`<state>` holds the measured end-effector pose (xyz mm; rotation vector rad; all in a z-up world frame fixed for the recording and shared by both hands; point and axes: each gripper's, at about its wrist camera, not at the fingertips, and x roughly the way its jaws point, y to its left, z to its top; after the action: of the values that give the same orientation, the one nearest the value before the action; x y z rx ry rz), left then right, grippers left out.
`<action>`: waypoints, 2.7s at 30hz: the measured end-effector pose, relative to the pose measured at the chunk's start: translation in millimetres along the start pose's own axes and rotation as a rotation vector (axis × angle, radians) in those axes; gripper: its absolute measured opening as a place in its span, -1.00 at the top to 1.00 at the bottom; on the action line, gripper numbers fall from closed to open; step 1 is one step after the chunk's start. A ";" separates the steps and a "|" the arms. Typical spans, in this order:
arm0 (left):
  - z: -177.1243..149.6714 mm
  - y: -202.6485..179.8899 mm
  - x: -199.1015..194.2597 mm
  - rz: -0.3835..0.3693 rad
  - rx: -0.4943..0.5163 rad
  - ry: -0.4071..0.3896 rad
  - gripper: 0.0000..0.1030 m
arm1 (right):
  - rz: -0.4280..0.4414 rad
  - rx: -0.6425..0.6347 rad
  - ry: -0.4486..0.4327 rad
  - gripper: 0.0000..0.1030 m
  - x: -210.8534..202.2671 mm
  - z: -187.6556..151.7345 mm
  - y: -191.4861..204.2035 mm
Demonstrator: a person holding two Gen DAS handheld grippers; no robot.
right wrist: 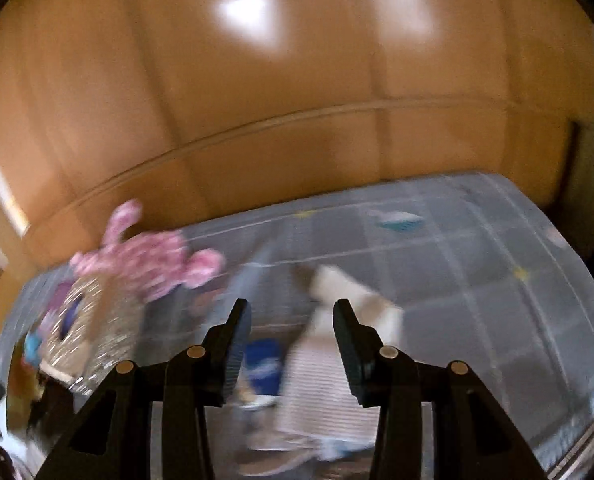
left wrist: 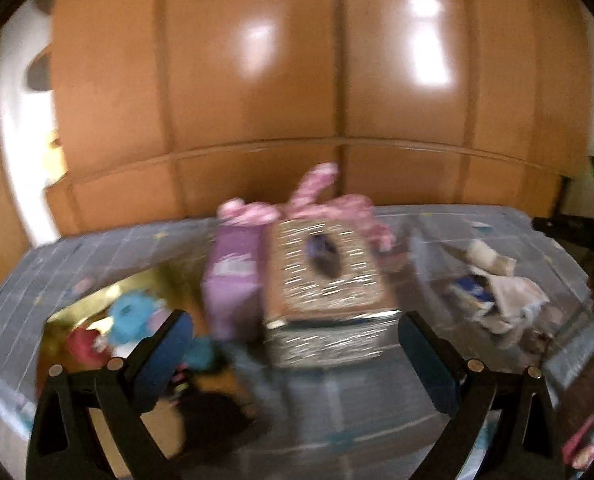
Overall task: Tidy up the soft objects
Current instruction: 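Move both tools back over the pile of white cloths, then close the right tool on the rolled white towel with black band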
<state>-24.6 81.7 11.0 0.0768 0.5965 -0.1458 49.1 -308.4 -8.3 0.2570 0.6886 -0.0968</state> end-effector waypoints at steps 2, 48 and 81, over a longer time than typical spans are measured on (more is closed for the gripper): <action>4.3 -17.7 3.1 -0.061 0.034 -0.006 -0.99 | -0.039 0.073 -0.001 0.17 -2.0 -2.7 -25.7; -4.6 -168.2 112.3 -0.426 0.200 0.378 -0.82 | -0.166 -0.080 0.301 0.85 149.0 18.2 -54.3; 54.6 -273.6 237.3 -0.594 0.209 0.549 -0.66 | -0.083 -0.027 0.353 0.39 162.3 22.8 -68.8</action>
<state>156.1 -221.7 -86.1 0.1428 1.1419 -0.7818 176.1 -381.4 -108.9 0.2214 1.0508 -0.1228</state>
